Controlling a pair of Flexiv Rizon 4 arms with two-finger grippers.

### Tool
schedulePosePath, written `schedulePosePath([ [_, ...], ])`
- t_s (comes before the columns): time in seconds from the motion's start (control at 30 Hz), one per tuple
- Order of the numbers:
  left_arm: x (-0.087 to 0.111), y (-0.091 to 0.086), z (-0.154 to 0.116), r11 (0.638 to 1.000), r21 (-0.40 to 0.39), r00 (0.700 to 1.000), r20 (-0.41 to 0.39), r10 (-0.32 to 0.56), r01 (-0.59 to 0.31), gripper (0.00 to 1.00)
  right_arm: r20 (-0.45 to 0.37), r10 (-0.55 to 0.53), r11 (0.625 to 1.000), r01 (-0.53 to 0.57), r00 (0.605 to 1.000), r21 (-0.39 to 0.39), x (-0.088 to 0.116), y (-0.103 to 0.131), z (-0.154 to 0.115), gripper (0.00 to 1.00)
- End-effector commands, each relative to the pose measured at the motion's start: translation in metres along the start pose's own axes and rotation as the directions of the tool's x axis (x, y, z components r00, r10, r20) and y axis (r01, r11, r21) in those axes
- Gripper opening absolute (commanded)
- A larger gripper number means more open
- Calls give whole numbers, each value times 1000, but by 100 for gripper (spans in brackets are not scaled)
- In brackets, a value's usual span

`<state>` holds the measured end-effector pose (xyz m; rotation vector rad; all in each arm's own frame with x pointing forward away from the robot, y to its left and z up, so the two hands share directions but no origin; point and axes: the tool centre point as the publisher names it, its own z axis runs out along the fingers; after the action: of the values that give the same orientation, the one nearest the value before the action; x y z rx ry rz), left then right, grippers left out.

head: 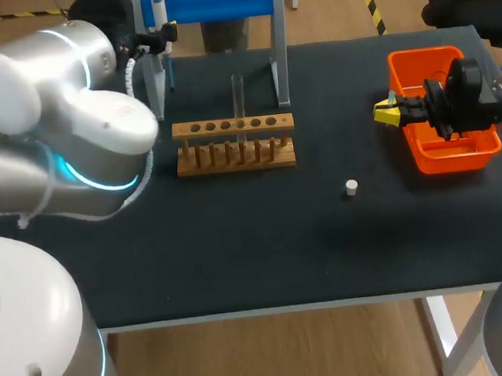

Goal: Invert the test tube, pick up the pipette, mount the tip to pipette, aspirate from beaker and dispense into the tube, eject the tip, return the pipette, and cap with the stopper.

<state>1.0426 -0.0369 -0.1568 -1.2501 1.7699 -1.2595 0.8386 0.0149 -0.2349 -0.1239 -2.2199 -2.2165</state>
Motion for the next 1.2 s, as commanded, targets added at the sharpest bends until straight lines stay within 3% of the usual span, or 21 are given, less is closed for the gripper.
schedulePosePath([
  [0.03,3,4,19,1000,29,987,162,-6,1,100,1,0,1000,0,1000,2,1,1,-1,0],
  [0.67,-6,5,58,996,84,971,236,-25,6,100,1,0,1000,0,1000,2,1,1,-1,0],
  [1.2,-22,7,81,995,102,968,249,-31,6,100,1,0,1000,0,1000,2,1,1,-1,0],
])
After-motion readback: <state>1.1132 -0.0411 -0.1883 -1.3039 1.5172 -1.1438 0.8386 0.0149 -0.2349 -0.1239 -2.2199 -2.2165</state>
